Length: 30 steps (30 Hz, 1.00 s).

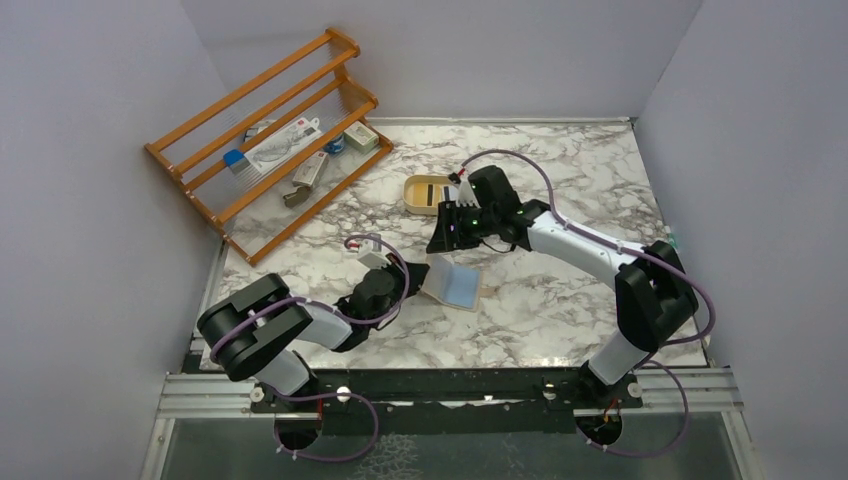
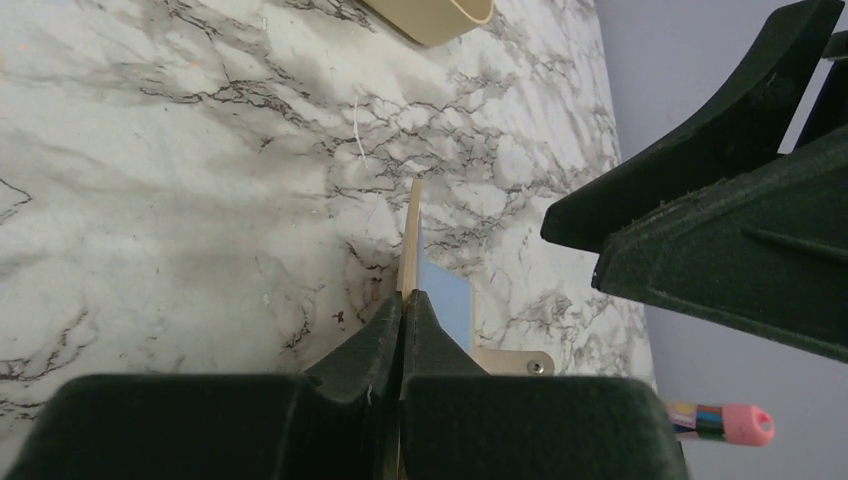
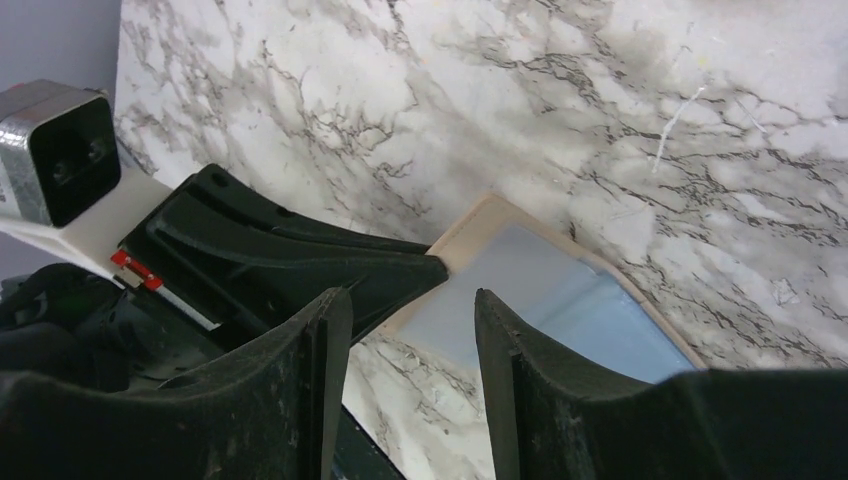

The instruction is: Take the credit cards out of the card holder

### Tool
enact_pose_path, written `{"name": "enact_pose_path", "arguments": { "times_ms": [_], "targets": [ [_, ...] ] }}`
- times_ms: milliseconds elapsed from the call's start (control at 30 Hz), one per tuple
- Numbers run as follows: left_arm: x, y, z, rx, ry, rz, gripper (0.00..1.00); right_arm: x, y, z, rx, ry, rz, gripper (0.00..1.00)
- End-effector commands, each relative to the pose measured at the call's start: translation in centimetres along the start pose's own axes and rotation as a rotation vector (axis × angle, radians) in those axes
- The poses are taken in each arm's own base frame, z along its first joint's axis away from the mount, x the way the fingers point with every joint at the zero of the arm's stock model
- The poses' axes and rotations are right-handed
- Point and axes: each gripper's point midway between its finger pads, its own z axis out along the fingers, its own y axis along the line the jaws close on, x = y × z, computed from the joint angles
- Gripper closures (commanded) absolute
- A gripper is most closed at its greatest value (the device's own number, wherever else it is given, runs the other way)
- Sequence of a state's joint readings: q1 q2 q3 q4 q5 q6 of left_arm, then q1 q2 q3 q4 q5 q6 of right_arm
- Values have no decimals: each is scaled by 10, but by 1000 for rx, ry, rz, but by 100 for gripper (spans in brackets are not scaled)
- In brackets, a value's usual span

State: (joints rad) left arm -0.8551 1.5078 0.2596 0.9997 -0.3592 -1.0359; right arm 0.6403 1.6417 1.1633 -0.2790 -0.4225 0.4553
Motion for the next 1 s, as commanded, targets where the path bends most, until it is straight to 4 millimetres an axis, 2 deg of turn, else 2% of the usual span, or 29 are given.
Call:
{"name": "enact_pose_path", "arguments": {
  "times_ms": [0, 333, 700, 967],
  "targets": [
    [-1, 1, -3, -27, -20, 43, 100, -4, -13, 5, 68, -42, 13, 46],
    [0, -9, -1, -18, -24, 60, 100, 15, -31, 26, 120, 4, 14, 46],
    [-3, -11, -2, -18, -31, 68, 100, 31, -43, 50, 153, 60, 8, 46],
    [-3, -9, -3, -25, -30, 73, 100, 43, -55, 59, 191, 96, 3, 46]
  ]
}}
